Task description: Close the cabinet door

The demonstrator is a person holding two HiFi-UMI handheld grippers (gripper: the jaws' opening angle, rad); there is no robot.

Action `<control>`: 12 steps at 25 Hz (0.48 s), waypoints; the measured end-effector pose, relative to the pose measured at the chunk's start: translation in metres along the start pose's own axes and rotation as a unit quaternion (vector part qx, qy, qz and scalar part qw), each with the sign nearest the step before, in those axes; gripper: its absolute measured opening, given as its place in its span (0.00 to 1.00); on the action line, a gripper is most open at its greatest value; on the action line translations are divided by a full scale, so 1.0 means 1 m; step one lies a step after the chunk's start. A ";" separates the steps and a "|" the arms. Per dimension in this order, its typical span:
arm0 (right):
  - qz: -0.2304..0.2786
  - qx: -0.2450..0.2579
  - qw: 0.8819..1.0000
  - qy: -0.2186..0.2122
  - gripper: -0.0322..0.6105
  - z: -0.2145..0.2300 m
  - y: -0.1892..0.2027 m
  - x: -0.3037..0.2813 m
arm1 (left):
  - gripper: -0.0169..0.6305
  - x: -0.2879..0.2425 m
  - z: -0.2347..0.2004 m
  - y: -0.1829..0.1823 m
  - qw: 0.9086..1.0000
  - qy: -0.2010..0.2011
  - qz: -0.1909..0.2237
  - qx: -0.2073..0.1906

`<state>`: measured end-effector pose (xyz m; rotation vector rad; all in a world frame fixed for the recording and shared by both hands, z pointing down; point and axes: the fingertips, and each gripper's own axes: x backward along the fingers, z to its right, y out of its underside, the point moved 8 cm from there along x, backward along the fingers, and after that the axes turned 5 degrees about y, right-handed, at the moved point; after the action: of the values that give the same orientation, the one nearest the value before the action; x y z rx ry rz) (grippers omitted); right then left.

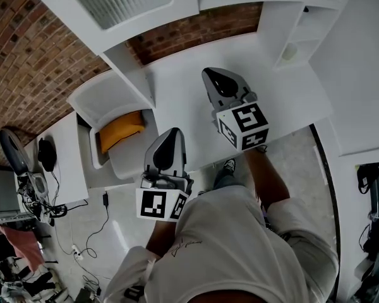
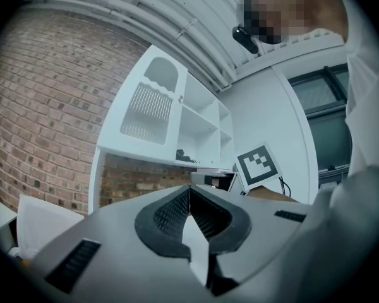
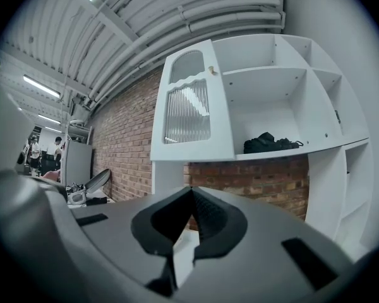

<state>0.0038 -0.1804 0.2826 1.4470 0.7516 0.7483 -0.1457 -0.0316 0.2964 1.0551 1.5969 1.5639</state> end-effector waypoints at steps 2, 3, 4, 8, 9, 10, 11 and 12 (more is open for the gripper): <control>-0.006 -0.004 1.000 -0.007 0.09 -0.008 0.003 0.007 | 0.05 0.008 0.001 -0.001 1.000 -0.002 0.000 -0.001; -0.011 -0.004 1.000 -0.010 0.09 -0.012 0.006 0.011 | 0.05 0.012 0.002 -0.001 1.000 -0.003 0.000 -0.002; -0.015 -0.002 1.000 -0.013 0.09 -0.016 0.008 0.016 | 0.05 0.016 0.002 -0.001 1.000 -0.004 0.000 -0.002; -0.030 0.005 0.999 -0.024 0.09 -0.032 0.016 0.031 | 0.05 0.030 0.002 0.002 1.000 -0.008 0.000 0.000; -0.033 0.005 0.999 -0.026 0.09 -0.036 0.017 0.036 | 0.05 0.033 0.003 0.002 1.000 -0.007 0.000 0.001; -0.036 0.005 0.999 -0.026 0.09 -0.039 0.018 0.040 | 0.05 0.036 0.004 0.003 1.000 -0.007 0.000 0.003; -0.038 0.005 0.999 -0.027 0.09 -0.042 0.019 0.045 | 0.05 0.038 0.006 0.003 1.000 -0.006 0.000 0.004; -0.040 0.005 0.999 -0.027 0.09 -0.044 0.020 0.049 | 0.05 0.040 0.007 0.003 1.000 -0.006 0.000 0.005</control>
<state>-0.0038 -0.1152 0.3035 1.4315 0.7685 0.6425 -0.1577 0.0068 0.3023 1.0683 1.5970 1.5485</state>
